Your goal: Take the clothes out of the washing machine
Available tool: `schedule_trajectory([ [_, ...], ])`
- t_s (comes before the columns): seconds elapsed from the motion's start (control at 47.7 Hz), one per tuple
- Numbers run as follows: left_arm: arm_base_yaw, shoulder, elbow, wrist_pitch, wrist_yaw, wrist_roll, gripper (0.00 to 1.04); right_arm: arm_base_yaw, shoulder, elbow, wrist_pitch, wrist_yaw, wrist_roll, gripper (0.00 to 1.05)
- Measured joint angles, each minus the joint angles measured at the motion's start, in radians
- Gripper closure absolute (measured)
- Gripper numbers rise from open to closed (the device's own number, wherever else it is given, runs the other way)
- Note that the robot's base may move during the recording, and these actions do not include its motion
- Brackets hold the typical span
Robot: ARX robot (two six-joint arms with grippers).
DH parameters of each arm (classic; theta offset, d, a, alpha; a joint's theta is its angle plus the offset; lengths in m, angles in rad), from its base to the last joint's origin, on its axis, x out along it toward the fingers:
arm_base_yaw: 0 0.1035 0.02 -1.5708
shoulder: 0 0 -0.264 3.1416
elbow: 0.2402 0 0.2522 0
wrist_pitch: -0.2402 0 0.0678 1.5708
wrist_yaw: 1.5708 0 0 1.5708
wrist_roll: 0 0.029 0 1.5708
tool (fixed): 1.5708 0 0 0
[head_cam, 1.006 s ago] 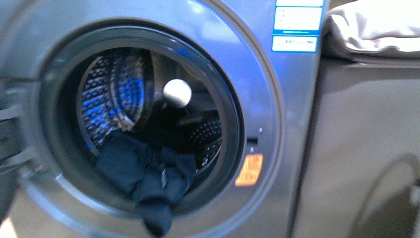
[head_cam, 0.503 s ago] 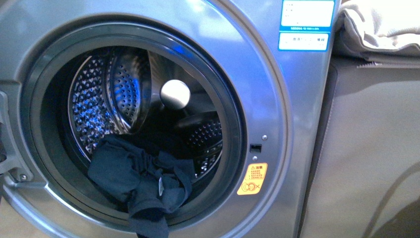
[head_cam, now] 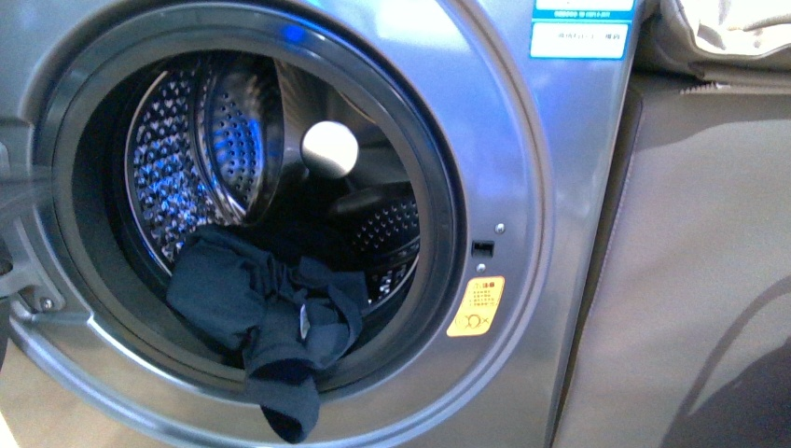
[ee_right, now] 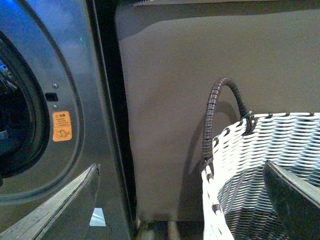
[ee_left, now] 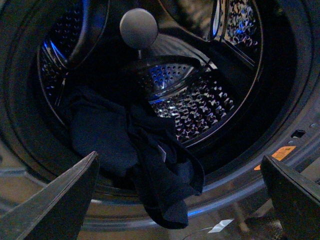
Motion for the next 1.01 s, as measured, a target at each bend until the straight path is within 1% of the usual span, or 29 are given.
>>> schedule_trajectory([
  [0.189, -0.030, 0.225, 0.133, 0.044, -0.002, 0.048, 0.07, 0.000, 0.000, 0.000, 0.000, 0.000, 0.000, 0.08],
  [0.356, -0.039, 0.416, 0.265, 0.022, -0.011, 0.083, 0.07, 0.000, 0.000, 0.000, 0.000, 0.000, 0.000, 0.08],
  [0.524, -0.047, 0.594, 0.427, -0.047, -0.026, 0.143, 0.07, 0.000, 0.000, 0.000, 0.000, 0.000, 0.000, 0.08],
  [0.713, -0.056, 0.805, 0.679, -0.174, -0.045, 0.235, 0.07, 0.000, 0.000, 0.000, 0.000, 0.000, 0.000, 0.08],
  [0.881, -0.048, 0.896, 0.817, -0.259, -0.060, 0.263, 0.07, 0.000, 0.000, 0.000, 0.000, 0.000, 0.000, 0.08],
  [1.006, -0.032, 0.975, 0.967, -0.353, -0.073, 0.270, 0.07, 0.000, 0.000, 0.000, 0.000, 0.000, 0.000, 0.08],
])
